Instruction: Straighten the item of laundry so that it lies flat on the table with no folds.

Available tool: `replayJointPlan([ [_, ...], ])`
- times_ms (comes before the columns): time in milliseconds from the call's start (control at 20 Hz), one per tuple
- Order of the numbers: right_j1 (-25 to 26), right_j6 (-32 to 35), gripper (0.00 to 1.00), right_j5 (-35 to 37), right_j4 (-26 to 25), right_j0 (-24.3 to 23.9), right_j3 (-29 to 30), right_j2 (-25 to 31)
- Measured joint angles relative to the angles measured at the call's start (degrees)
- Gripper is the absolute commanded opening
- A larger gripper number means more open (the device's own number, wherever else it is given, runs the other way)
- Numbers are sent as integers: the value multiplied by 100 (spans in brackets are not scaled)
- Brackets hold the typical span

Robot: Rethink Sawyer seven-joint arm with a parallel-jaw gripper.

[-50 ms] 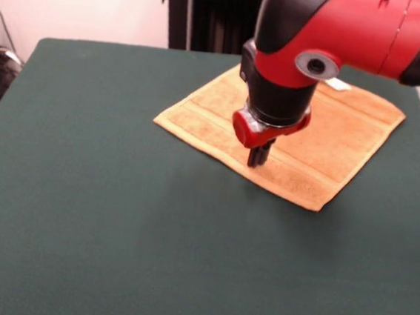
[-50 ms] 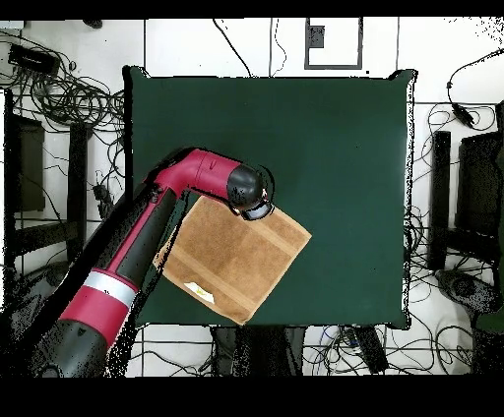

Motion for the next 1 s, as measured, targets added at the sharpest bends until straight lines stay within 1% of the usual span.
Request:
replayJointPlan([
  [600, 143, 18, 0, -100, 9, -19, -24, -22],
  [1000, 282, 18, 0, -113, 24, -43, -146, -213],
])
